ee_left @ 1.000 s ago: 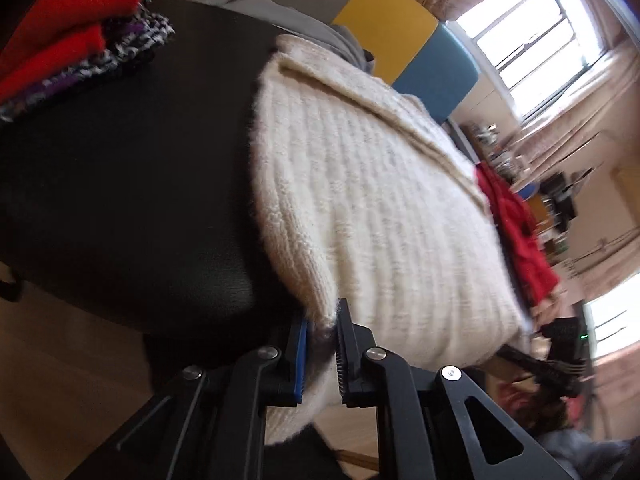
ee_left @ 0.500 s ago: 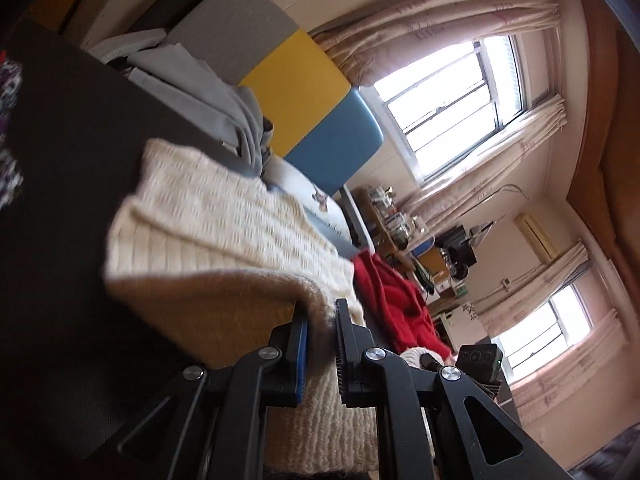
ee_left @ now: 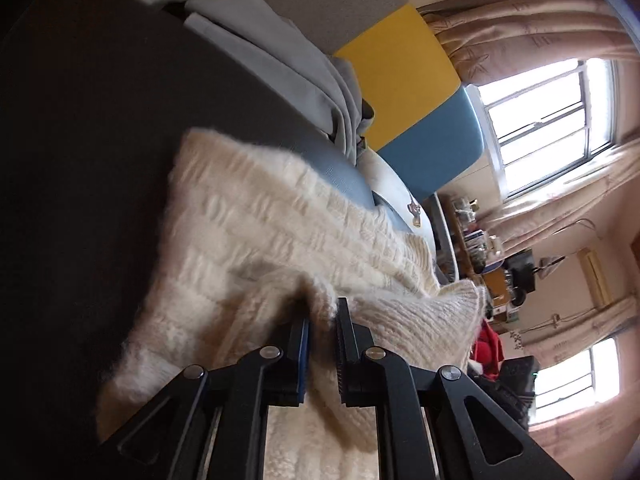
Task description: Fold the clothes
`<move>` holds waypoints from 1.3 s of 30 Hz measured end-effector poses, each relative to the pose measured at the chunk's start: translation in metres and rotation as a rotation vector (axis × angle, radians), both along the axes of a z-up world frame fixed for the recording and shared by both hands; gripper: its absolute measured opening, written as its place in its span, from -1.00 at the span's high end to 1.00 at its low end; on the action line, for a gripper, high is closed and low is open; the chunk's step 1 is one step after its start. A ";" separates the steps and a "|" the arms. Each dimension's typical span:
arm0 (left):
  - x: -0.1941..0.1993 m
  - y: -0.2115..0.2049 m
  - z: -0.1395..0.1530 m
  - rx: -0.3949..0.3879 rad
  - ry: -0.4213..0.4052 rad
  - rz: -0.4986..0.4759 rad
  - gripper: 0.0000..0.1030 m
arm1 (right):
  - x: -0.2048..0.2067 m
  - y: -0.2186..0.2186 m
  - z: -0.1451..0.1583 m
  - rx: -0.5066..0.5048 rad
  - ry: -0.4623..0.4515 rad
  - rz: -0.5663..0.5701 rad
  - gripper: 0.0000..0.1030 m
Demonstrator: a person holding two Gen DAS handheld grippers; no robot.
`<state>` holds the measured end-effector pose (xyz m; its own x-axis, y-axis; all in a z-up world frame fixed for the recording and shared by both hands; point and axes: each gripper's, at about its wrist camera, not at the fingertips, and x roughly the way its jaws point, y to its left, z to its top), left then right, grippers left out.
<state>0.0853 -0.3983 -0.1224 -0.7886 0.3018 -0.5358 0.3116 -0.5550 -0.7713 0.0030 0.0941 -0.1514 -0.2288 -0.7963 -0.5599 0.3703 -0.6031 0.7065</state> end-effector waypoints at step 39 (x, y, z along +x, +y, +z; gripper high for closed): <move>0.072 -0.043 0.017 0.408 0.113 0.251 0.15 | 0.007 0.054 -0.002 -0.457 -0.191 -0.222 0.23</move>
